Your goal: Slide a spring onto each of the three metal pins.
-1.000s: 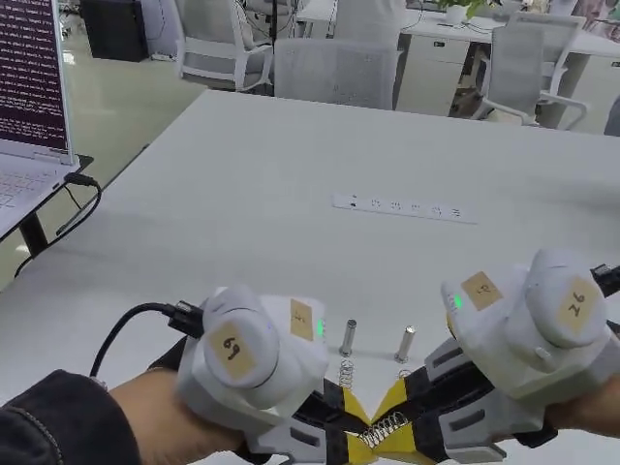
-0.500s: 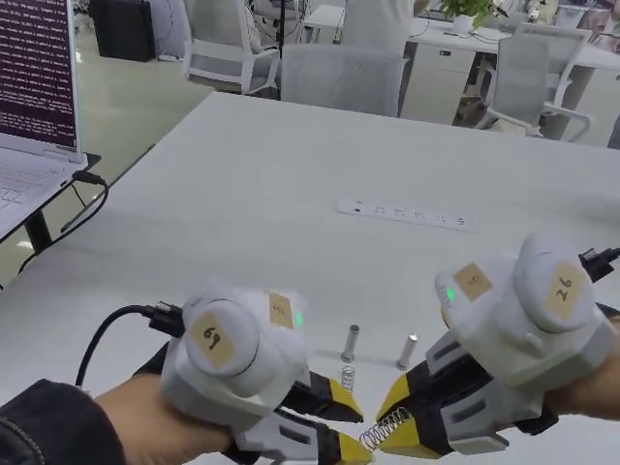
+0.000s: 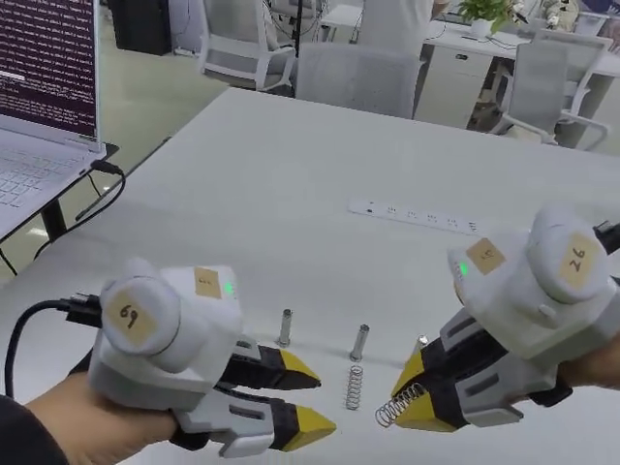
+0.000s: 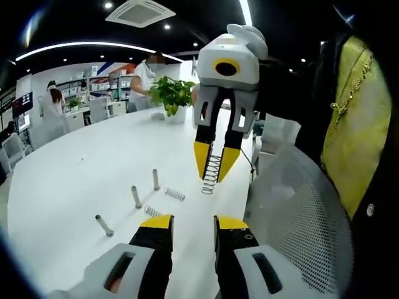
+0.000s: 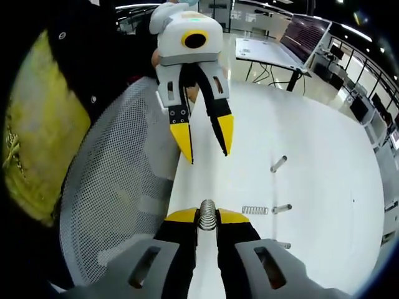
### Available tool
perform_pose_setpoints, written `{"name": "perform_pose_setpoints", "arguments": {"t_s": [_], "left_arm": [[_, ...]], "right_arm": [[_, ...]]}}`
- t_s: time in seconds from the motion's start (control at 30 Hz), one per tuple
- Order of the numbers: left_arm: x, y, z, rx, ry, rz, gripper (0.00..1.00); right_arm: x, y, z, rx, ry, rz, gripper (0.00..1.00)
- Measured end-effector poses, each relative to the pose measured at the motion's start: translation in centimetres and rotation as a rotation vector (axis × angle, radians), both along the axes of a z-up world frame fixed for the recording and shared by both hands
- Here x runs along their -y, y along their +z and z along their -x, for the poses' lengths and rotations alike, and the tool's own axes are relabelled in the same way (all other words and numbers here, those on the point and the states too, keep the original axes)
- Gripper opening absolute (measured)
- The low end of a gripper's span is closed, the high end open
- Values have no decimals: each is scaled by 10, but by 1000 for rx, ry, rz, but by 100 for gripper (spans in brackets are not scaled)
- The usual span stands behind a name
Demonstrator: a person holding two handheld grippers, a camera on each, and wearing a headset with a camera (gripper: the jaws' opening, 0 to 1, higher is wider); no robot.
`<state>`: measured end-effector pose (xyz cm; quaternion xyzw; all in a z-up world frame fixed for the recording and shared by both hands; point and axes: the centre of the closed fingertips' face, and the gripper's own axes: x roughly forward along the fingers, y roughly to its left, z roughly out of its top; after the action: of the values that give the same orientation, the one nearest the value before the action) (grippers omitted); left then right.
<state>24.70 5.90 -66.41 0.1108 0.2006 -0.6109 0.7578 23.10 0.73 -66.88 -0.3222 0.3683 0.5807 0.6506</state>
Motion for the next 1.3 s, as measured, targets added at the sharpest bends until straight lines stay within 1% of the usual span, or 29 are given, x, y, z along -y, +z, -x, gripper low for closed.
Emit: {"name": "perform_pose_setpoints", "arguments": {"t_s": [0.03,0.07,0.1,0.17,0.3,0.4,0.47,0.6,0.63,0.77,0.9,1.03,1.13,1.2,1.3], "left_arm": [[-2,1,0,-6,3,1,21],[-4,3,0,-2,10,5,21],[-7,7,-2,11,29,18,21],[-10,9,-3,6,46,24,22],[-17,15,-5,10,88,47,25],[-20,18,-5,14,106,59,26],[-21,19,-6,14,119,65,28],[-24,20,-4,10,145,81,30],[-24,19,-4,10,147,81,31],[-25,18,-4,7,159,87,32],[-25,20,-5,4,171,99,33],[-23,19,-3,-3,175,106,34],[-24,17,-3,-5,178,104,35],[-24,16,-4,-8,180,104,35],[-24,15,-5,-10,184,103,36]], "right_arm": [[1,1,-1,2,2,3,8],[1,2,-3,5,3,7,8],[2,3,-5,8,4,10,8],[3,6,-9,15,7,17,8],[6,11,-19,29,8,28,8],[9,15,-28,42,6,39,8],[10,18,-32,47,6,41,8],[12,25,-46,67,7,58,8],[12,26,-48,68,7,59,8],[18,31,-65,91,3,83,8],[23,39,-78,106,-11,89,8],[33,40,-89,121,-22,121,8],[39,39,-94,124,-28,145,8],[47,35,-98,123,-35,169,8],[53,30,-102,110,-49,178,8]]}}
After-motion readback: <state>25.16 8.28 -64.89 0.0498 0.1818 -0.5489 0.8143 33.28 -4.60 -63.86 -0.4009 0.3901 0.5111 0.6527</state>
